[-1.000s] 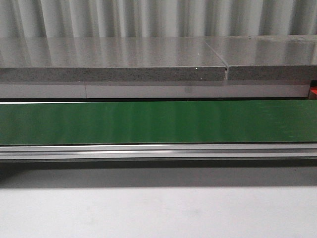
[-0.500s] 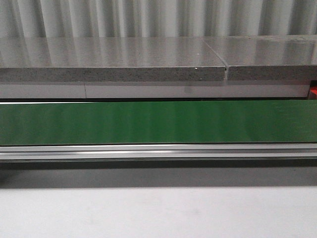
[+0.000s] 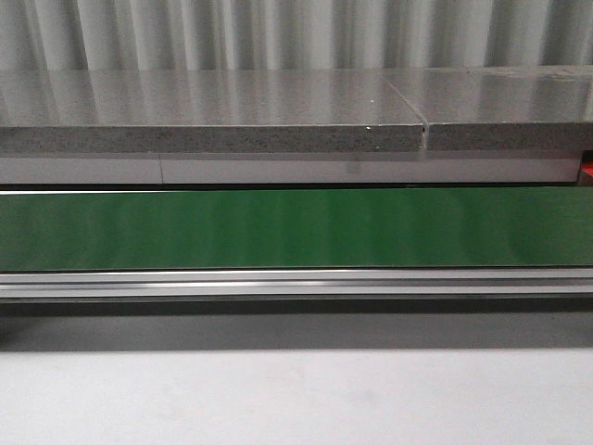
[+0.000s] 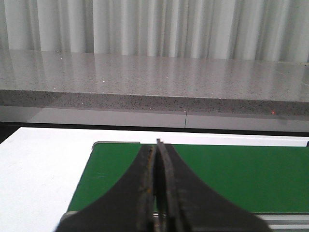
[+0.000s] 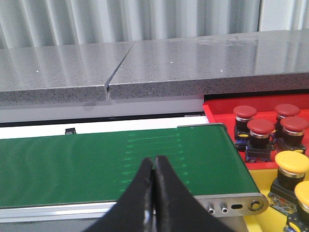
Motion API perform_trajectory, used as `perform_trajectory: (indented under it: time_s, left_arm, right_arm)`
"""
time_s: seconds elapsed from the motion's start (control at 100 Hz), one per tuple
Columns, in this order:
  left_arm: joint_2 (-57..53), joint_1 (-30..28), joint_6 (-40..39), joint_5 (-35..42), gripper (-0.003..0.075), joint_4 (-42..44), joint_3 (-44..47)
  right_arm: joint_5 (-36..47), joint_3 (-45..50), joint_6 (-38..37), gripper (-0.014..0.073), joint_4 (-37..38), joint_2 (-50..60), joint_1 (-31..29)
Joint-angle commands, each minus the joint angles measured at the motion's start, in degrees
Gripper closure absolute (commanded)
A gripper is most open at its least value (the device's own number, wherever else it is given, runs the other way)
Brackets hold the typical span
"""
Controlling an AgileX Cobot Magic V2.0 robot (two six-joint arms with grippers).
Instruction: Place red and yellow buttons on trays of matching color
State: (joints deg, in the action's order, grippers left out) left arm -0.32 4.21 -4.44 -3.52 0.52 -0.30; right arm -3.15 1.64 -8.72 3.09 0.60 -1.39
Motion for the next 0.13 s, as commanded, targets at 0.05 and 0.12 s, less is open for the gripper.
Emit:
perform_trajectory:
  time_s: [0.05, 0.12]
  left_arm:
    - [-1.7, 0.1, 0.1, 4.3, 0.0733, -0.5, 3.5]
    - [-1.7, 0.1, 0.1, 4.3, 0.0733, -0.5, 3.5]
  right_arm:
    - [4.5, -1.1, 0.0, 0.066, 0.7, 0.9, 0.0]
    - [4.5, -1.1, 0.0, 0.066, 0.7, 0.9, 0.0]
